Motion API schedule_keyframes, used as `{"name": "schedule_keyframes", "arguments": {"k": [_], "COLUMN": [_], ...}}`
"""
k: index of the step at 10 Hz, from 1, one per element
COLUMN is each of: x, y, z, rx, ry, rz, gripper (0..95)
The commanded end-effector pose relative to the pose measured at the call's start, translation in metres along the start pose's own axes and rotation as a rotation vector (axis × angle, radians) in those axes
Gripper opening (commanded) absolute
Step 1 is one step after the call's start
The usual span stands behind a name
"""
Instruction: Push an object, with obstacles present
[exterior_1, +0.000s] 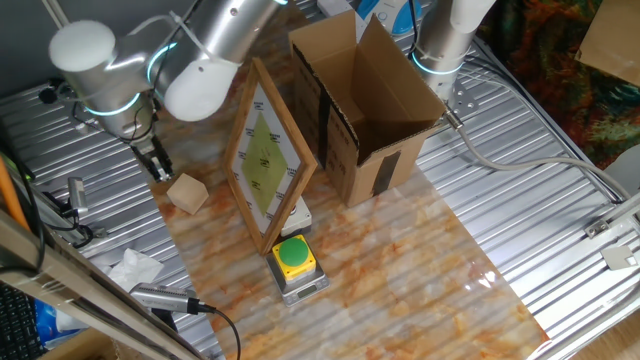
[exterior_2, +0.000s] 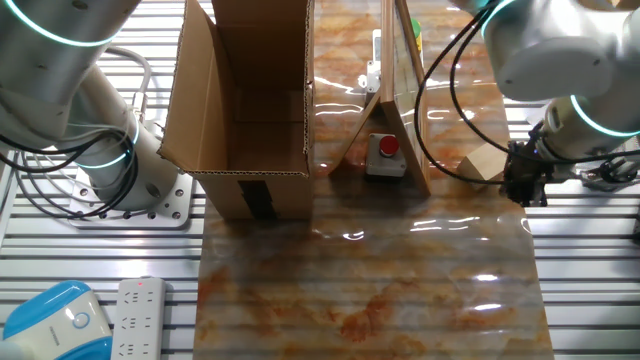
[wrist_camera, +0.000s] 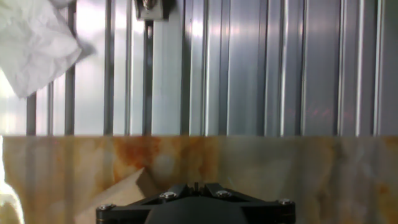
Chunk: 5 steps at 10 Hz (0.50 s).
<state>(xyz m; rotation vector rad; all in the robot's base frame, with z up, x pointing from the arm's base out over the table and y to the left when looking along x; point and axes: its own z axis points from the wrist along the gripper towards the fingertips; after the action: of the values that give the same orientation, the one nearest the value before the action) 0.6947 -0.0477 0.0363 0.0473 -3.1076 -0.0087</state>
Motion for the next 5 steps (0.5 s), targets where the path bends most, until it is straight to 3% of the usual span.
{"name": "schedule_keyframes", "arguments": {"k": [1,5], "x": [0.0046,0.0049], "y": [0.0052,0.0064], "z": [0.0019,0.0023], "rx": [0.002,-0.006], "ry": [-0.008,-0.003], "rz": [0.008,0.005], "gripper": [0.0,0.0]}}
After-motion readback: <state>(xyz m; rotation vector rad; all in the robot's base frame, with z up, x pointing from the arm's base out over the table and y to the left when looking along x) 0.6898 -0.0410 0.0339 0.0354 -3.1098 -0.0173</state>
